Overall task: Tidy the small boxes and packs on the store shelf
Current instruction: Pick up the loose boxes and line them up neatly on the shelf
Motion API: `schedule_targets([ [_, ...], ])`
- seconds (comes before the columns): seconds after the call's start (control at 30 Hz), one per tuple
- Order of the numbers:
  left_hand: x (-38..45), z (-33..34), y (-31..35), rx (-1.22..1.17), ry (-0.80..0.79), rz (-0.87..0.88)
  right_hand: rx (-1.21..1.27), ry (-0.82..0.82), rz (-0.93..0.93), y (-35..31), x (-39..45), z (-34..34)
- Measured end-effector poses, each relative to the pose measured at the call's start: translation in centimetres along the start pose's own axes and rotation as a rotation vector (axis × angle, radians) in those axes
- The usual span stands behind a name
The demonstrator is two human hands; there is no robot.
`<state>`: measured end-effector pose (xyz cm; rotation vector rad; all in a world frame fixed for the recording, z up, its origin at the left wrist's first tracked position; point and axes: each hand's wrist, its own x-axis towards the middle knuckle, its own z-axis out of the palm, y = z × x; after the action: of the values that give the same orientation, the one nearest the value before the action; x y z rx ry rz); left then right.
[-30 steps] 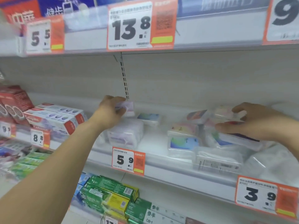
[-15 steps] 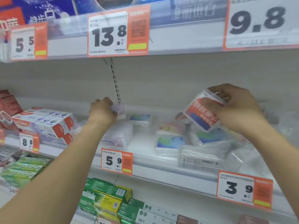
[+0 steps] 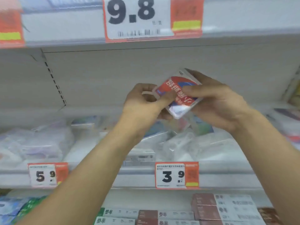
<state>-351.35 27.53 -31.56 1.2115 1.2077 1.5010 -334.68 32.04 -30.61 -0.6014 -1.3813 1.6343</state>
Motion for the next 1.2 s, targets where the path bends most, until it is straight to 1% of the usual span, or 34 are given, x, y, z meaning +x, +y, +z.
schedule_targets([
  [0.03,0.0,1.3,0.0,-0.024,0.008,0.027,-0.148,0.052,-0.024,-0.8,-0.8,-0.9],
  [0.07,0.1,2.6,-0.2,0.022,0.01,0.072,-0.343,0.122,-0.038,-1.4,-1.5,-1.9],
  [0.1,0.4,3.9,-0.7,0.12,-0.004,0.13,-0.509,0.208,-0.041,-2.1,-2.4,-3.1],
  [0.13,0.6,5.6,-1.3,0.241,-0.041,0.192,-0.608,0.32,-0.047,-3.0,-3.3,-4.5],
  [0.23,0.3,10.2,-3.4,0.627,-0.214,0.422,-0.719,0.746,-0.063,-5.2,-6.2,-9.9],
  [0.3,-0.4,13.1,-4.7,0.819,-0.367,0.568,-0.829,0.985,0.0,-6.2,-8.3,-13.3],
  [0.37,-1.4,15.5,-6.1,0.924,-0.494,0.611,-0.936,1.089,0.051,-6.9,-10.4,-16.2],
  [0.43,-2.2,17.7,-7.2,0.905,-0.551,0.631,-0.969,1.149,0.056,-7.4,-12.1,-18.0],
  [0.5,-2.7,19.5,-8.0,0.812,-0.565,0.63,-1.114,1.163,0.134,-7.7,-13.1,-19.0],
  [0.57,-2.8,21.1,-8.7,0.767,-0.573,0.587,-1.279,1.115,0.312,-7.5,-13.6,-19.5],
  [0.63,-2.8,22.5,-9.4,0.776,-0.593,0.514,-1.342,1.057,0.445,-7.1,-14.1,-20.1],
  [0.7,-2.7,23.9,-9.8,0.777,-0.619,0.456,-1.286,0.926,0.51,-7.0,-14.7,-20.3],
  [0.77,-2.3,25.2,-10.1,0.788,-0.618,0.448,-1.091,0.77,0.531,-7.1,-15.2,-20.8],
  [0.8,-1.9,25.7,-10.2,0.802,-0.603,0.454,-1.013,0.712,0.524,-7.2,-15.5,-21.0],
  [0.83,-1.5,26.2,-10.3,0.808,-0.584,0.454,-1.0,0.672,0.511,-7.2,-15.8,-21.4],
  [0.87,-1.0,26.5,-10.5,0.806,-0.564,0.441,-1.041,0.666,0.488,-7.0,-16.0,-22.0],
  [0.9,-0.5,26.8,-10.5,0.806,-0.545,0.409,-1.109,0.698,0.461,-6.6,-16.1,-22.8],
  [0.97,0.7,27.1,-10.6,0.835,-0.519,0.287,-1.195,0.821,0.398,-5.2,-15.6,-24.2],
  [1.03,1.4,27.1,-10.3,0.86,-0.517,0.192,-1.241,0.836,0.36,-3.8,-15.0,-25.0],
  [1.1,1.3,26.9,-9.6,0.883,-0.517,0.192,-1.315,0.803,0.343,-3.5,-14.4,-25.2],
  [1.13,1.1,26.6,-9.1,0.913,-0.509,0.218,-1.343,0.814,0.304,-3.7,-14.2,-25.0],
  [1.2,0.5,25.3,-7.9,0.996,-0.485,0.319,-1.355,0.874,0.163,-4.4,-13.6,-24.0],
])
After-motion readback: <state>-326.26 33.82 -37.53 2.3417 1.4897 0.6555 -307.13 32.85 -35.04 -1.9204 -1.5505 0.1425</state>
